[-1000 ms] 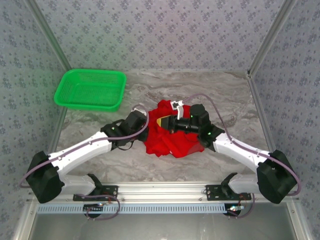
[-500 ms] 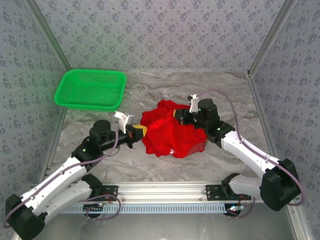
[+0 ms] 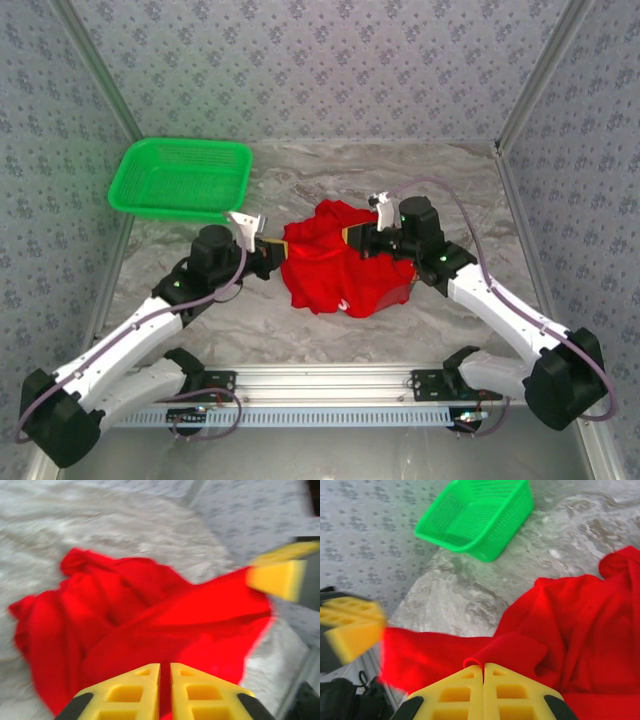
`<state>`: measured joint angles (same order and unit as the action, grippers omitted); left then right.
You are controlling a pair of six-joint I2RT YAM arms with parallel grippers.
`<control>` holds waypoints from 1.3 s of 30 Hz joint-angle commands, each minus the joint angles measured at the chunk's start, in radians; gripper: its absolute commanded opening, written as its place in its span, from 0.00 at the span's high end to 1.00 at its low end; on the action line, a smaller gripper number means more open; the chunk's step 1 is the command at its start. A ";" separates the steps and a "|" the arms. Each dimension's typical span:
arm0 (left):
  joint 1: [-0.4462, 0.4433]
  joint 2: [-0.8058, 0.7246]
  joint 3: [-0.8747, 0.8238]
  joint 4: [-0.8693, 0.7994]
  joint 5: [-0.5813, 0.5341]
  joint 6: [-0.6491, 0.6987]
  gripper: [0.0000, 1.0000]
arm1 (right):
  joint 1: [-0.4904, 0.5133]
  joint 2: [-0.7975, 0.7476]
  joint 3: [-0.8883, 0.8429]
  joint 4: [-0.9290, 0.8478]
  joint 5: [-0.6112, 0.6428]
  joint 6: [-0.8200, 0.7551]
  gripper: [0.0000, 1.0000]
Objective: Fold the inside-out t-shirt
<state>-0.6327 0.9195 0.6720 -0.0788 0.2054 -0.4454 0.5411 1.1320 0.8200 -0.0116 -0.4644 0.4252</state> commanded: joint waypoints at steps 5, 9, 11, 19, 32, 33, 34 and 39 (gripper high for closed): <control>-0.003 0.076 0.079 -0.195 -0.167 0.034 0.63 | 0.028 0.007 -0.036 0.194 -0.094 0.047 1.00; -0.059 0.011 0.050 -0.137 -0.120 0.069 0.44 | 0.057 0.033 -0.024 0.199 -0.066 0.053 1.00; -0.099 -0.017 0.043 -0.102 -0.099 0.080 0.36 | 0.064 0.041 -0.019 0.195 -0.056 0.058 1.00; -0.319 0.075 0.106 -0.103 -0.235 0.140 0.17 | 0.067 0.053 -0.005 0.175 -0.030 0.061 1.00; -0.405 0.251 0.168 0.041 -0.520 0.034 0.12 | 0.069 0.045 -0.021 0.193 -0.029 0.078 1.00; -0.399 0.262 0.173 0.045 -0.515 0.036 0.13 | 0.069 0.046 -0.023 0.193 -0.030 0.079 1.00; -0.396 0.272 0.179 0.041 -0.517 0.033 0.14 | 0.068 0.045 -0.025 0.193 -0.032 0.079 1.00; -0.365 0.310 0.196 0.007 -0.541 0.004 0.23 | 0.069 0.033 -0.033 0.188 -0.030 0.081 1.00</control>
<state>-1.0157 1.2144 0.8337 -0.0719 -0.2882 -0.4122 0.6048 1.1839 0.7963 0.1543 -0.5014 0.4904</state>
